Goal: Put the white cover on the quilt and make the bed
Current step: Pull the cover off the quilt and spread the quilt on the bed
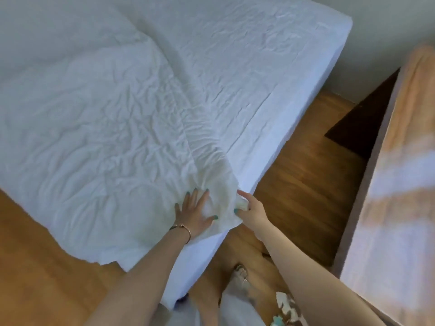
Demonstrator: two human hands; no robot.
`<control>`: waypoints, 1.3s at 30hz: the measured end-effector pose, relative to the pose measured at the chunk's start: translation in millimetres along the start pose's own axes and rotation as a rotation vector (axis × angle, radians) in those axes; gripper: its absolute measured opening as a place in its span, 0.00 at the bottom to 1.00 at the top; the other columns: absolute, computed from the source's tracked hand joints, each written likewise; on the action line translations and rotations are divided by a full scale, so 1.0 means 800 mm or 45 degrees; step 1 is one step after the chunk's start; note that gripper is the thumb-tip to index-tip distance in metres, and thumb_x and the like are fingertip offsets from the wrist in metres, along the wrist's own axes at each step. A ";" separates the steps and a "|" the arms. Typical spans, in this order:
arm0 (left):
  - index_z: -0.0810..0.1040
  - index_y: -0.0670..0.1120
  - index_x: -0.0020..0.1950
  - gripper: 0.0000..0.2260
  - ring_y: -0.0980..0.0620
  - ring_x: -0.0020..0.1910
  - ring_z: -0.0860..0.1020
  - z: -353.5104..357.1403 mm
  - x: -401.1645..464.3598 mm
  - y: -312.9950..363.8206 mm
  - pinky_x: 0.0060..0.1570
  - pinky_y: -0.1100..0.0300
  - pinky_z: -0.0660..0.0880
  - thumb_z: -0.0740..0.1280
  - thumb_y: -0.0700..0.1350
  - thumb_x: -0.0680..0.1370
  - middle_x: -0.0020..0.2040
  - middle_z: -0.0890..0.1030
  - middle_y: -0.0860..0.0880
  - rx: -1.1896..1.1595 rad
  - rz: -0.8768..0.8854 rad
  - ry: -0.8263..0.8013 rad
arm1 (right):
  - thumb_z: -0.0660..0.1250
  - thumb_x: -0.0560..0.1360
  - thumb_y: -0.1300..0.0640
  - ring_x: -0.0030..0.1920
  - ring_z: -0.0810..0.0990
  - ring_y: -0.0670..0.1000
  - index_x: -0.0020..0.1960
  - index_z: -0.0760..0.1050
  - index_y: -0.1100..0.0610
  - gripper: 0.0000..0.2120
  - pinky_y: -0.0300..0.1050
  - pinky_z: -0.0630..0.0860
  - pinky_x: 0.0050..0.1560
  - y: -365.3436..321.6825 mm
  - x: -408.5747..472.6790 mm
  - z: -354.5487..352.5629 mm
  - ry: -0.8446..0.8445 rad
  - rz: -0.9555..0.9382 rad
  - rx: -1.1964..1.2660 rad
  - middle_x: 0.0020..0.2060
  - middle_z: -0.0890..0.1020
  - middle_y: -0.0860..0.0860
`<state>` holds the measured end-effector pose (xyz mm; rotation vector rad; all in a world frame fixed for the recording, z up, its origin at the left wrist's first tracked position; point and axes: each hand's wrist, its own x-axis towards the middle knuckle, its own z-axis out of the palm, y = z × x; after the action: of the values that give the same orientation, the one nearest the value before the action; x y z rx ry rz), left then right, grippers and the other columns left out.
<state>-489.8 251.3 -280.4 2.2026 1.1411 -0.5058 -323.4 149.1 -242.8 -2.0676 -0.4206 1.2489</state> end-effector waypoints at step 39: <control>0.66 0.55 0.67 0.42 0.41 0.43 0.79 -0.119 0.049 -0.019 0.44 0.46 0.77 0.75 0.35 0.57 0.47 0.79 0.43 -0.055 -0.633 0.889 | 0.66 0.70 0.62 0.48 0.81 0.57 0.66 0.76 0.46 0.26 0.43 0.62 0.38 -0.328 0.179 0.005 -0.825 -1.941 -1.892 0.50 0.81 0.49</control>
<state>-474.8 344.6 -236.7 2.0980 2.0605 0.1304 -238.9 422.4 -156.4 -1.0850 -3.0814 0.3781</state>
